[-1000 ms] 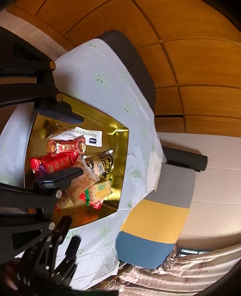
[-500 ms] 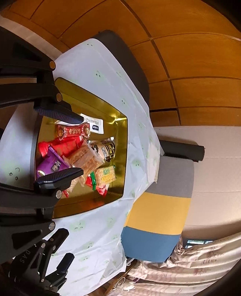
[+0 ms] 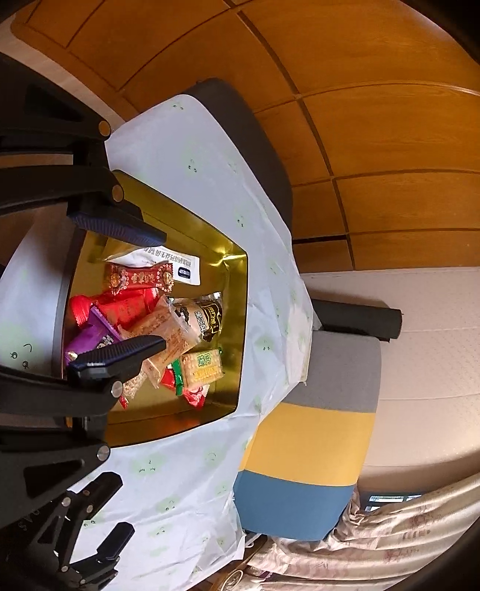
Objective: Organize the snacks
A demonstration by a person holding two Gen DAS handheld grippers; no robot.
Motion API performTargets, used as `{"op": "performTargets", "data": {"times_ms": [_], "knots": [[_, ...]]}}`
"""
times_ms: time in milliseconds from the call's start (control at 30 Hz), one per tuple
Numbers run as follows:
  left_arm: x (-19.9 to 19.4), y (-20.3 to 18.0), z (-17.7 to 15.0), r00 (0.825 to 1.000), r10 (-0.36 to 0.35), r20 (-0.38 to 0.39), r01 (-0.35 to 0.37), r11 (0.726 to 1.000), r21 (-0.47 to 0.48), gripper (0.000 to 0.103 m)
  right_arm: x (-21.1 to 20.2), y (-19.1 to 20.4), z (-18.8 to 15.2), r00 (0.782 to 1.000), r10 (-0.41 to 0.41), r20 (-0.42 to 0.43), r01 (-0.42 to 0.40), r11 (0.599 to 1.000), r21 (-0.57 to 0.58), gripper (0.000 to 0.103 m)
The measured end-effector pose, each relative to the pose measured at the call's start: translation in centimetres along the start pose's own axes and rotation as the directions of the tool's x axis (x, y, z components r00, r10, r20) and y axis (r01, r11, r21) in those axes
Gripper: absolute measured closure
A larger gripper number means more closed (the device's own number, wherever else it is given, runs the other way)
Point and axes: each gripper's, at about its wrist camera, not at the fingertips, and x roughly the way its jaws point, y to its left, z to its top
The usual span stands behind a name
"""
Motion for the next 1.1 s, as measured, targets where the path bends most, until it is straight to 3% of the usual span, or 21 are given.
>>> {"op": "performTargets", "data": {"times_ms": [1100], "knots": [[-0.5,0.0,0.1,0.999,-0.034,0.000,0.034,0.999,0.015,0.052,-0.1,1.4,-0.4,1.000,0.008,-0.005,-0.009,0.999,-0.044,0.019]]}}
